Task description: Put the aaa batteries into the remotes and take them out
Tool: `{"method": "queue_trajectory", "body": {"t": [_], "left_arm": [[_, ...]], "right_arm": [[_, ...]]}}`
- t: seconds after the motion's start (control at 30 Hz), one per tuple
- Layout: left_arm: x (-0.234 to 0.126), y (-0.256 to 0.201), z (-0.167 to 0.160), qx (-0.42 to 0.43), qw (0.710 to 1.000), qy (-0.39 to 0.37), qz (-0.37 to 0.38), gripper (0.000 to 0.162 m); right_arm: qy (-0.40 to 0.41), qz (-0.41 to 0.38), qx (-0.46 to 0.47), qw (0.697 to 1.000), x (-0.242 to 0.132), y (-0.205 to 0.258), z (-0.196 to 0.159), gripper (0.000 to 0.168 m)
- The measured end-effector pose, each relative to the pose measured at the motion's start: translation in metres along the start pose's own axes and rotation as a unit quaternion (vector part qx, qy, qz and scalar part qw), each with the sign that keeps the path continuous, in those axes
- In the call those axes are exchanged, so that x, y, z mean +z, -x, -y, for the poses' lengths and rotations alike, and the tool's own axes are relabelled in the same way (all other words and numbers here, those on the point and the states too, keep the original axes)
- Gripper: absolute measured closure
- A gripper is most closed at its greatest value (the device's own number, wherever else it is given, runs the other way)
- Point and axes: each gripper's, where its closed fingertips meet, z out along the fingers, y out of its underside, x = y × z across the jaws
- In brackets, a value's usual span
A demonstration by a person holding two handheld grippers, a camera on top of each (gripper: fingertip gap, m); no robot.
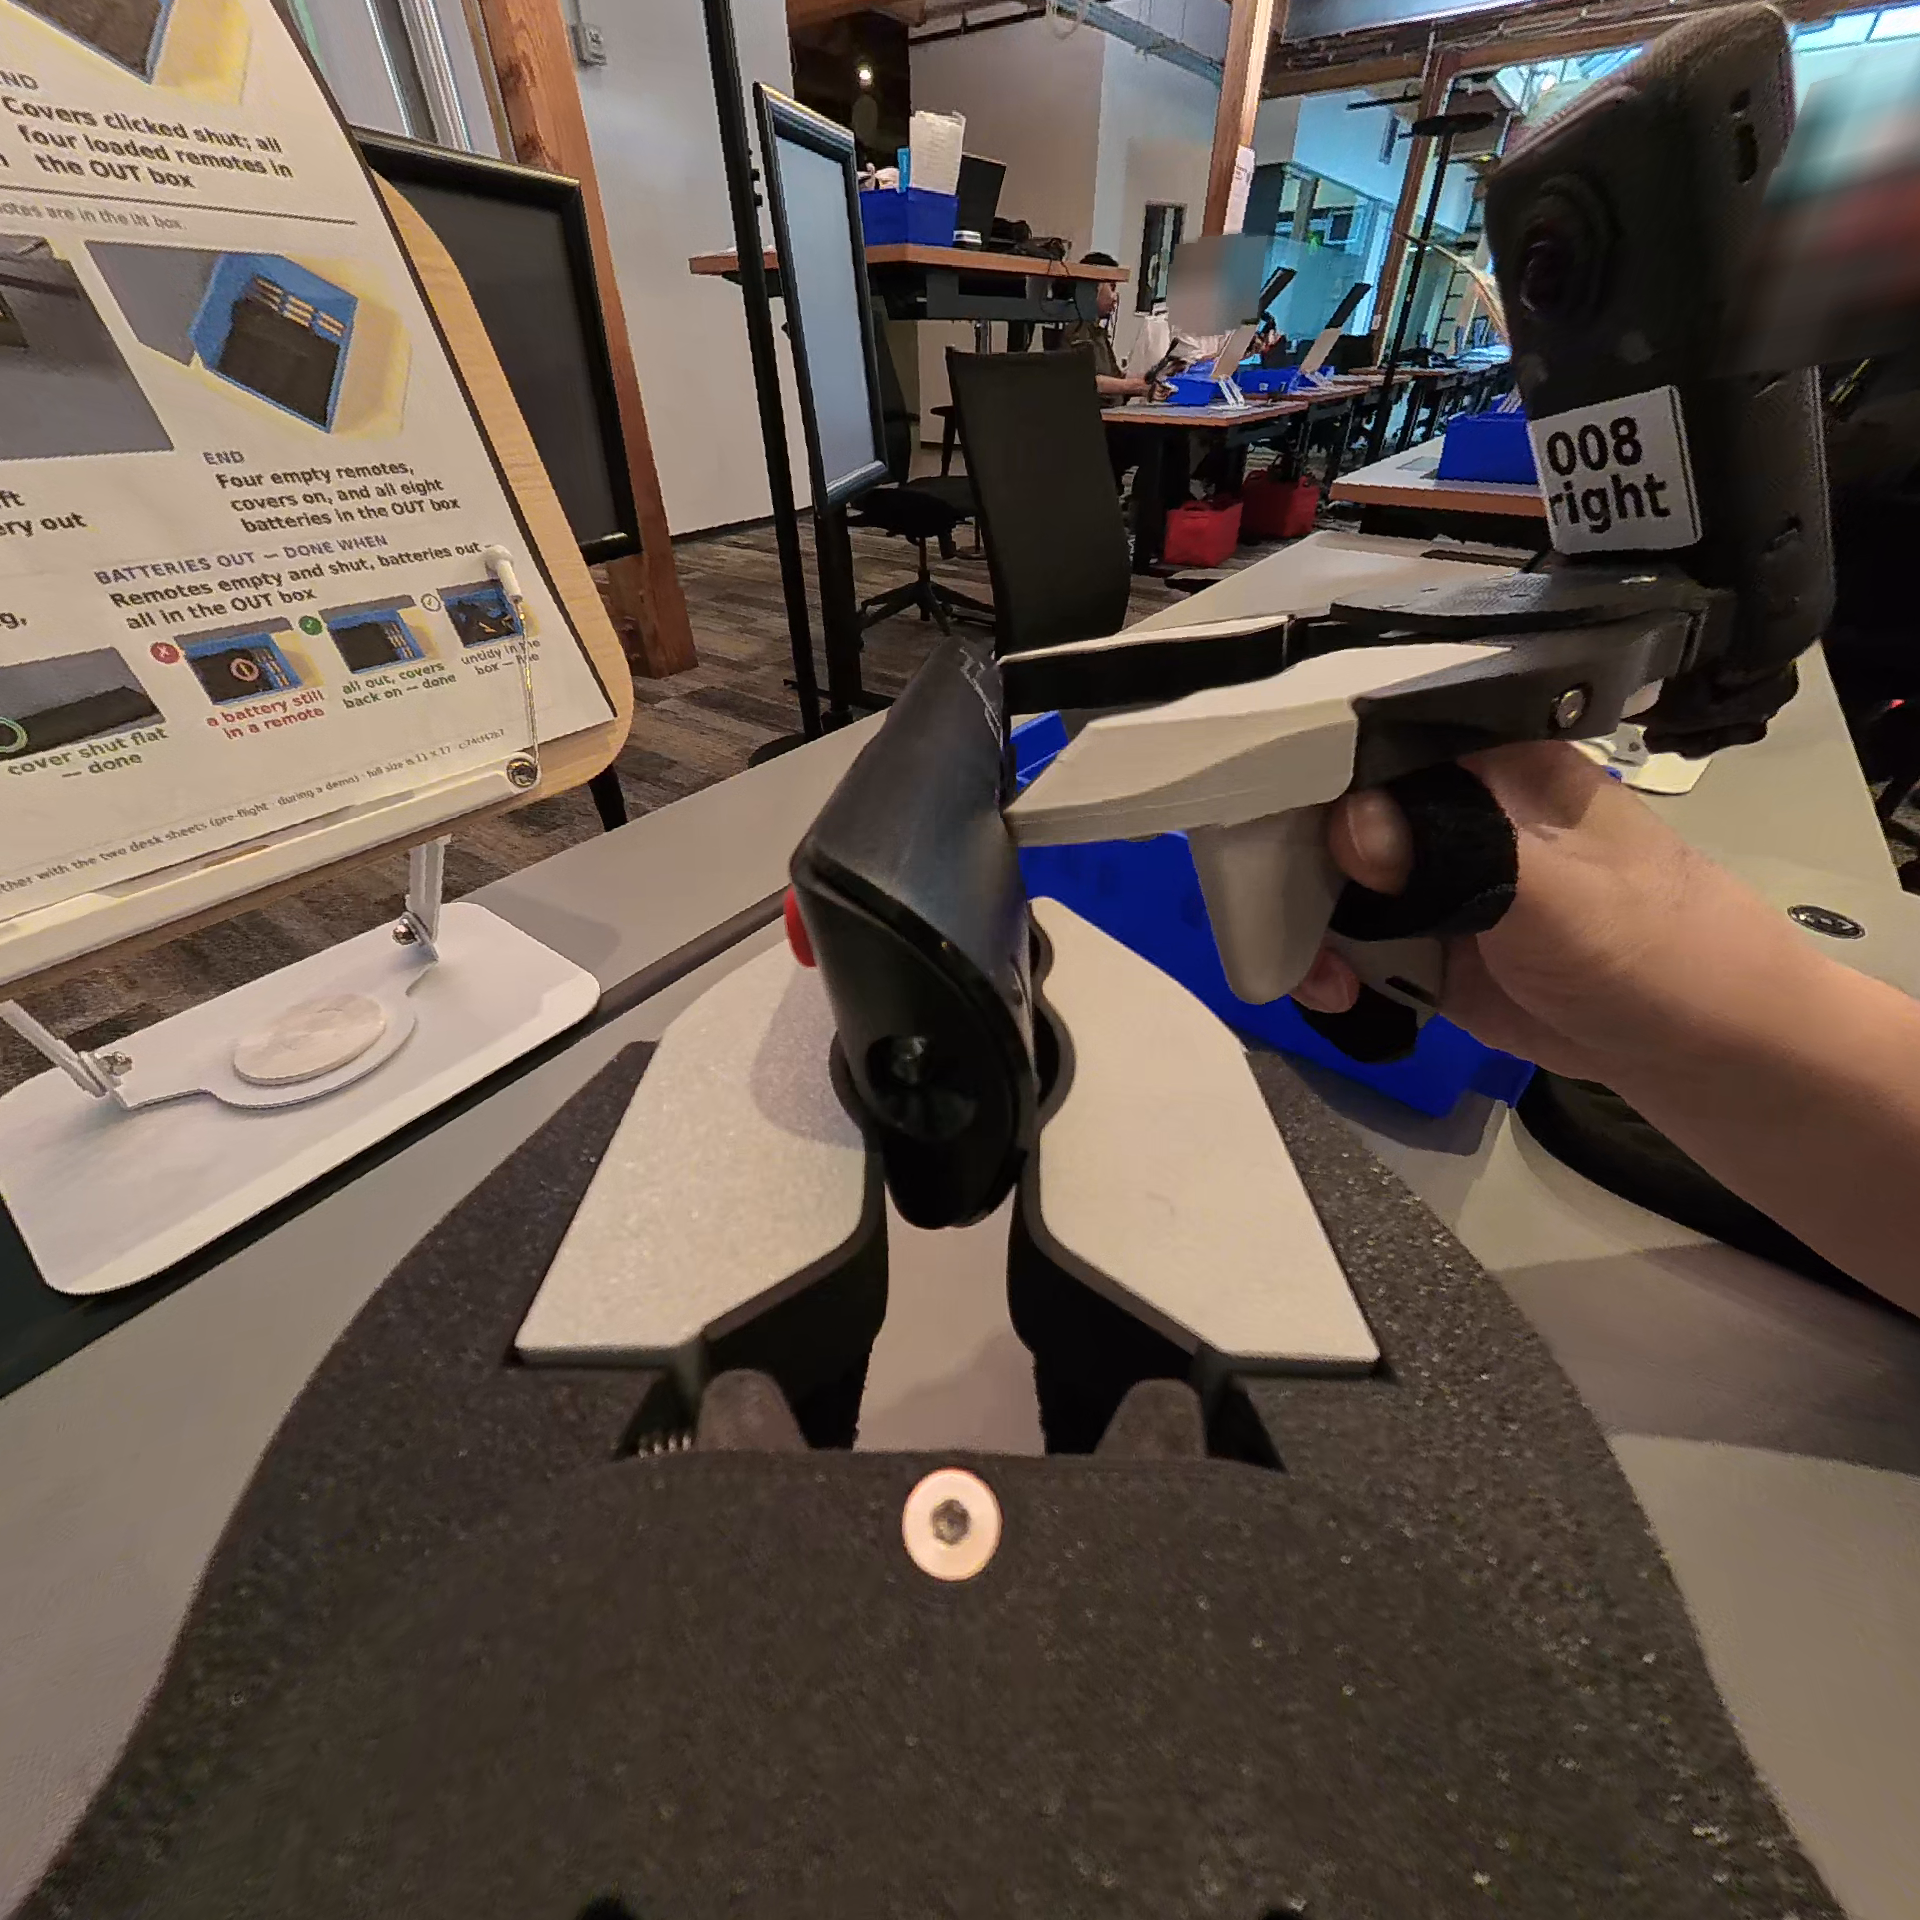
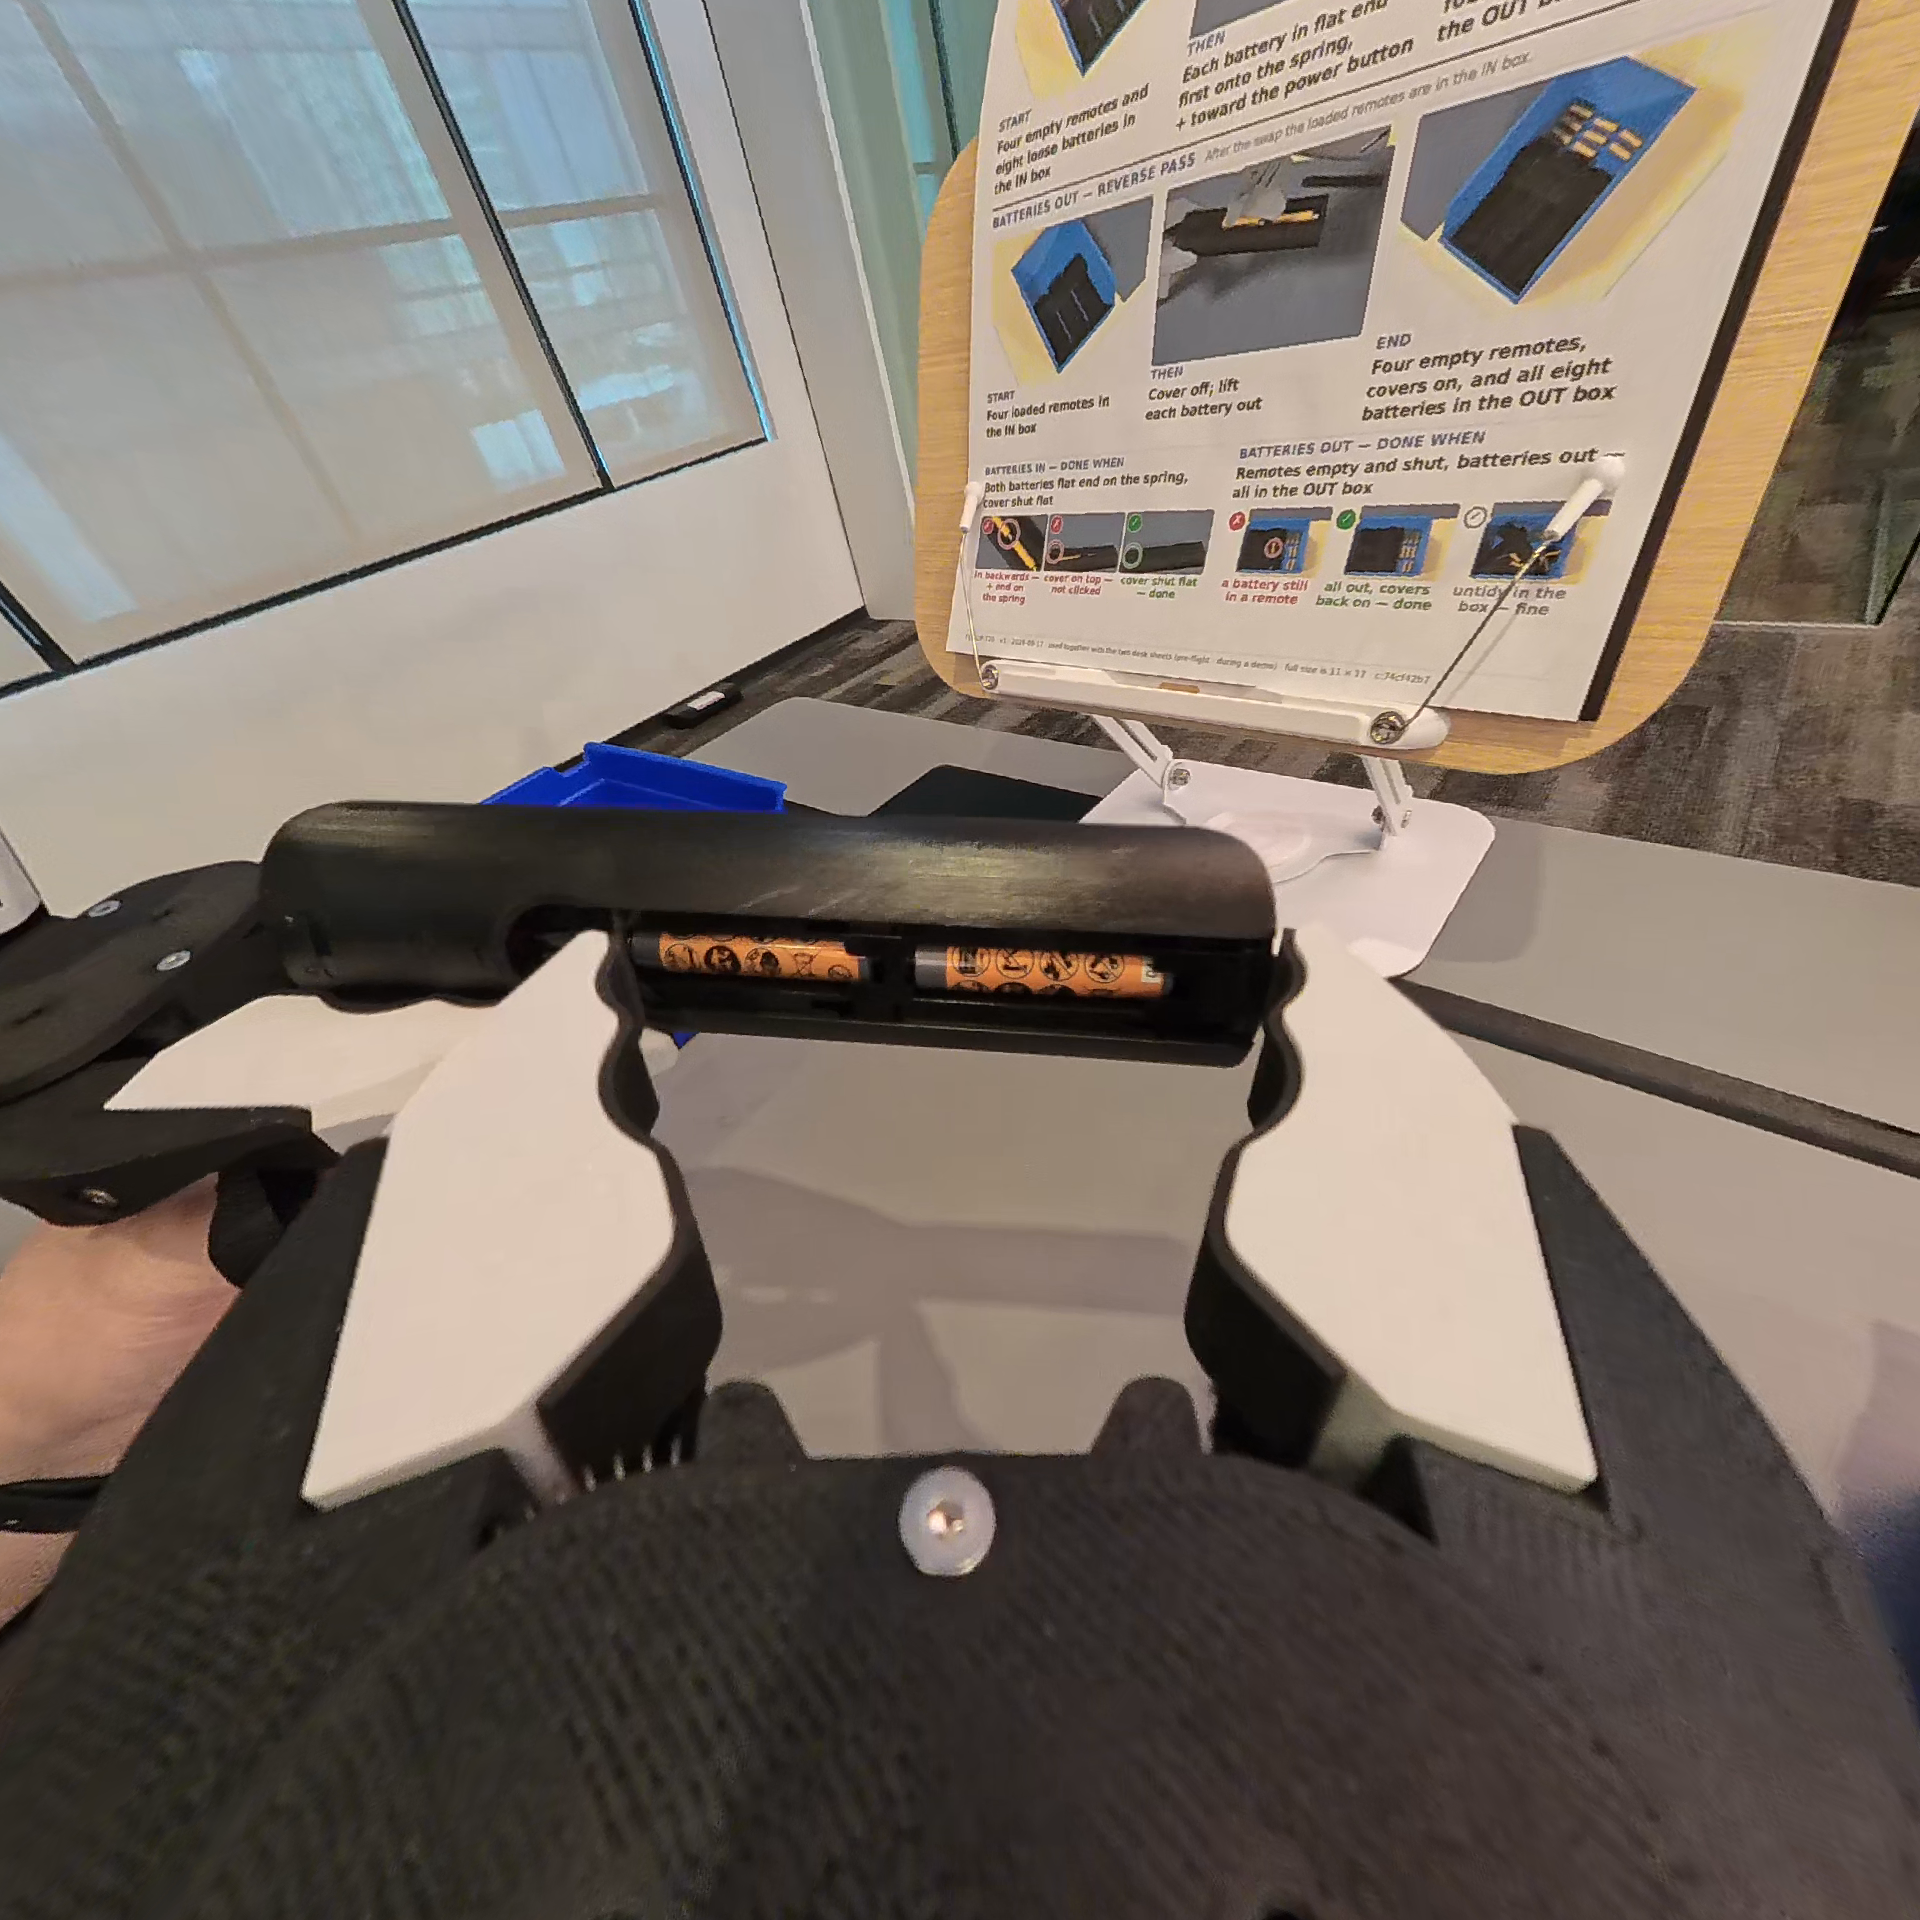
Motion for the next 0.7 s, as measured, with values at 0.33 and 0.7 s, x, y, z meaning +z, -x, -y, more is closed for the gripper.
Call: {"method": "queue_trajectory", "body": {"t": [0.33,0.7], "left_arm": [[-0.0004,-0.0009,0.0010,0.007,1.000,-0.001,0.005,0.140],[-0.0021,-0.0028,0.0045,0.025,1.000,-0.005,0.012,0.140]], "right_arm": [[0.001,0.002,-0.006,1.000,-0.0001,0.0006,0.0007,0.053],[-0.008,0.015,-0.003,1.000,-0.0026,0.0020,0.0053,0.056]]}}
